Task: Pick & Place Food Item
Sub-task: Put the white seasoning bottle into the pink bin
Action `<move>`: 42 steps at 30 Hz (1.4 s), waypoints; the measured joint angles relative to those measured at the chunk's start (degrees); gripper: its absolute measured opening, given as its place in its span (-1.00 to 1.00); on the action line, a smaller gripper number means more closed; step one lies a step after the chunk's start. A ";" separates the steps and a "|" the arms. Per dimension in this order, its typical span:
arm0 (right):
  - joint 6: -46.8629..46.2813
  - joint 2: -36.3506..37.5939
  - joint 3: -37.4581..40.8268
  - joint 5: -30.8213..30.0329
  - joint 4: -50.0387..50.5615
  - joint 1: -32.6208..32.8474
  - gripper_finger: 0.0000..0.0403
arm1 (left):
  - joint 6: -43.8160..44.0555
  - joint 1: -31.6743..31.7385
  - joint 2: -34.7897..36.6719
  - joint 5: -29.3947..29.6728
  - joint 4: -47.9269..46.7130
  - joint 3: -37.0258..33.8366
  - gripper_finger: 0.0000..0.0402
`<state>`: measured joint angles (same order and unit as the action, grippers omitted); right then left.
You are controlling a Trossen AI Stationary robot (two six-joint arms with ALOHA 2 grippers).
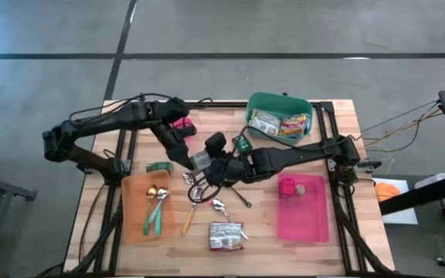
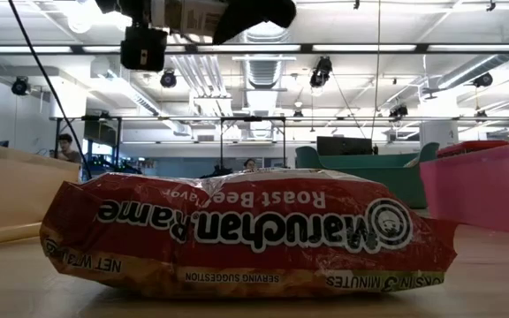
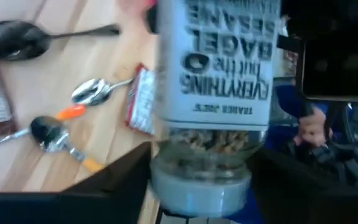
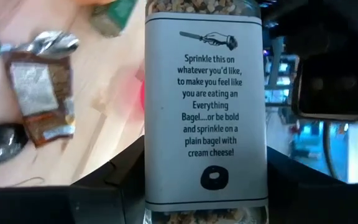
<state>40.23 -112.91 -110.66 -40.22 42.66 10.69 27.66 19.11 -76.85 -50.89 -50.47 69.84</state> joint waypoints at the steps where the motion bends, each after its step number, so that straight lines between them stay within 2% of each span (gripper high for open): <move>1: -1.24 0.19 -0.38 0.42 0.45 -0.04 -0.03 | -0.01 0.00 0.44 -0.12 0.15 0.00 0.42; 3: -3.24 0.48 -1.10 0.85 1.30 -0.12 -0.03 | 0.15 0.08 1.34 -0.17 1.50 0.00 0.62; 6: -5.43 0.51 -1.61 2.72 2.38 -0.01 -0.03 | 1.06 0.45 2.98 -0.13 3.84 0.00 0.80; 10: -8.69 0.72 -1.63 4.89 3.89 0.29 -0.03 | 3.47 1.39 5.58 -0.12 5.78 0.00 0.87; 15: -19.78 3.10 -1.63 11.04 6.17 0.00 -0.03 | 3.63 3.53 10.64 1.27 8.49 0.00 0.88; 17: -24.25 4.17 -1.63 14.01 6.32 -0.33 -0.03 | 3.17 3.92 13.06 4.55 10.40 0.00 0.88; 19: -28.42 5.48 -1.63 16.14 5.81 -0.66 -0.03 | 2.26 3.98 15.54 10.47 12.32 0.00 0.88; 24: -36.90 8.53 -1.33 17.77 5.13 -2.56 -0.03 | -0.62 4.09 20.41 24.84 17.81 0.00 0.88; 26: -39.85 9.73 -0.87 17.92 4.31 -3.67 -0.03 | -0.78 4.07 21.34 28.08 18.94 0.00 0.88; 29: -43.49 12.17 0.86 20.16 3.96 -5.62 -0.03 | -0.70 4.01 21.56 29.81 20.42 0.00 0.88; 37: -48.85 22.41 11.89 28.25 -8.36 -9.90 -0.03 | -5.12 2.93 20.71 29.92 26.14 -0.72 0.88; 42: -51.45 29.45 22.07 32.88 -25.13 -11.41 -0.03 | -4.96 0.75 20.82 29.96 44.95 -5.21 0.88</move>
<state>-11.22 -83.46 -88.59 -7.34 17.53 -0.72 22.71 19.86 -56.02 -20.93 -5.52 64.63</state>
